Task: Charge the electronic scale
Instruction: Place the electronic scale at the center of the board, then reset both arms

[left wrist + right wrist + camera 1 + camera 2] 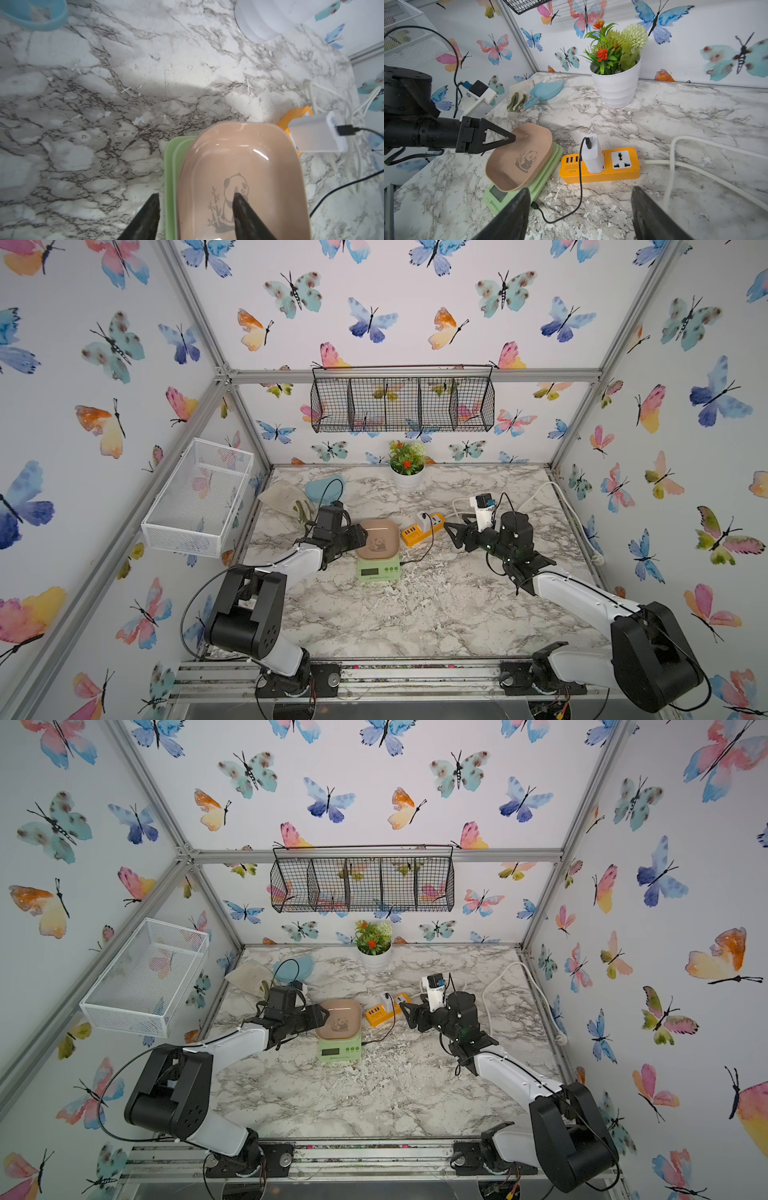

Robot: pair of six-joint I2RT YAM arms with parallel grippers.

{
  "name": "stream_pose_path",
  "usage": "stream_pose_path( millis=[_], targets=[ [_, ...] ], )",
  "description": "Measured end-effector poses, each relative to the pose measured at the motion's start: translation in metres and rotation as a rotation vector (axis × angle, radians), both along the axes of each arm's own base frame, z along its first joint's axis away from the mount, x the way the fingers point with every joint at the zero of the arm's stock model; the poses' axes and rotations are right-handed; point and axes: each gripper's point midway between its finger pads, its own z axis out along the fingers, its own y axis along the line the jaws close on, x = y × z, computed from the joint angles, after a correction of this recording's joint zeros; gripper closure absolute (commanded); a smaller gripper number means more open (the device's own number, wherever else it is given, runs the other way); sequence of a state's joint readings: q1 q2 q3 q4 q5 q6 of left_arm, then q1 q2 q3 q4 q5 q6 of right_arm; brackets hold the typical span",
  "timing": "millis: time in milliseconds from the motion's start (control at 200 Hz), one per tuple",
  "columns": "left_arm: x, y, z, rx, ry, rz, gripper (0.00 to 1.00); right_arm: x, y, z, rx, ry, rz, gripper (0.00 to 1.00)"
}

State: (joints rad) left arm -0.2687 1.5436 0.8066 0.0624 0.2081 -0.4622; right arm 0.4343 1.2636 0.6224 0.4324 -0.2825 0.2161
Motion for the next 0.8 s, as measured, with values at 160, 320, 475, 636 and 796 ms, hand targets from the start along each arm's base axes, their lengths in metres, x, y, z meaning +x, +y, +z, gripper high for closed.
stream_pose_path(
  millis=[160,320,475,636,796],
  targets=[
    [0.007,0.017,0.024,0.005,-0.08,0.035,0.18,0.0,-0.025,0.004,-0.031,-0.049,-0.129,0.14],
    [0.006,0.052,0.068,0.068,-0.258,0.142,0.03,0.011,-0.065,0.003,-0.103,-0.081,-0.359,0.0],
    [-0.004,0.099,0.093,0.185,-0.412,0.317,0.0,0.013,-0.105,-0.01,-0.203,-0.108,-0.553,0.01],
    [-0.027,0.146,0.082,0.352,-0.51,0.47,0.01,0.006,-0.142,-0.036,-0.304,-0.109,-0.689,0.01],
    [-0.055,0.172,0.053,0.49,-0.534,0.531,0.02,0.007,-0.183,-0.045,-0.32,-0.14,-0.83,0.01]
  ],
)
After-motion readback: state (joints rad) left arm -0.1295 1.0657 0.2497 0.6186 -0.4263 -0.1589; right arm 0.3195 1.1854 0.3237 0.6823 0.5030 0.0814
